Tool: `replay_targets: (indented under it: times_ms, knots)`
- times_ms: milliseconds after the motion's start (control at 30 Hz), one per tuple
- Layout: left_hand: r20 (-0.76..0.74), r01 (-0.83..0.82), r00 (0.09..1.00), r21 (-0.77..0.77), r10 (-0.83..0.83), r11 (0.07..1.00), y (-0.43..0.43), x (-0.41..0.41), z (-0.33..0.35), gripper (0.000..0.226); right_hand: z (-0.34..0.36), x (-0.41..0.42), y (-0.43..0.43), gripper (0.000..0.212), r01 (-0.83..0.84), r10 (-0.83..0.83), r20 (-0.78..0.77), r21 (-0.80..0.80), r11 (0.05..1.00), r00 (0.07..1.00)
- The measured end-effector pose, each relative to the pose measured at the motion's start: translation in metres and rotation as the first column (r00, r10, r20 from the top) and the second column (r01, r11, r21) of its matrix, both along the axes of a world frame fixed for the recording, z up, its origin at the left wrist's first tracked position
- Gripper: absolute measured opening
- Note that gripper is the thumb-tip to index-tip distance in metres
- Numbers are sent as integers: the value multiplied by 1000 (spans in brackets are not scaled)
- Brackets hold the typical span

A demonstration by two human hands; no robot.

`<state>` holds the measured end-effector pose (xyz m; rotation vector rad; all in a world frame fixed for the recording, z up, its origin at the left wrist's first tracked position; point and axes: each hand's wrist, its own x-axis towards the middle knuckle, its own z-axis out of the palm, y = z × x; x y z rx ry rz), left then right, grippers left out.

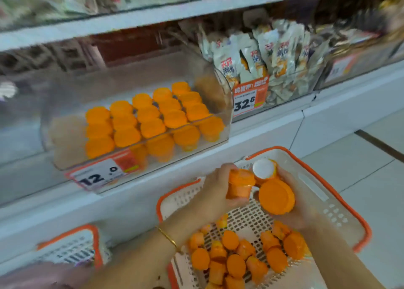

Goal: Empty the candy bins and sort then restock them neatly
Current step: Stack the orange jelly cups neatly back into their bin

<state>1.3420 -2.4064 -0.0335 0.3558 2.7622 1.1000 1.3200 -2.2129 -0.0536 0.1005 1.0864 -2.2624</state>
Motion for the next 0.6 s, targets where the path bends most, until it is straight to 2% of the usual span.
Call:
replay_targets:
  times_ms: [133,233,300,367,433,500,600]
  knots:
    - [-82,-12,996,153,24,988,-36,33,77,71,73,13,-31,94,-122,113,-80,-121,985,990]
    - [-200,-58,975,196,98,979,-70,39,125,68,126,9,-65,69,-307,275,-188,-172,936,943]
    - [-272,-114,949,174,159,978,-95,32,150,65,156,-1,-92,66,-359,324,-221,-140,923,920]
    - [-310,-181,928,109,207,977,-121,19,164,67,176,-17,-120,61,-333,318,-181,-57,941,931]
    - [-278,-253,925,56,259,966,-147,2,168,71,188,-38,-152,62,-351,353,-127,37,935,927]
    - [-261,-310,918,-3,298,951,-171,-17,167,74,192,-60,-181,68,-446,446,-67,17,895,892]
    - [-231,-359,911,-41,341,932,-198,-48,169,76,190,-96,-218,55,-483,484,14,-45,875,875]
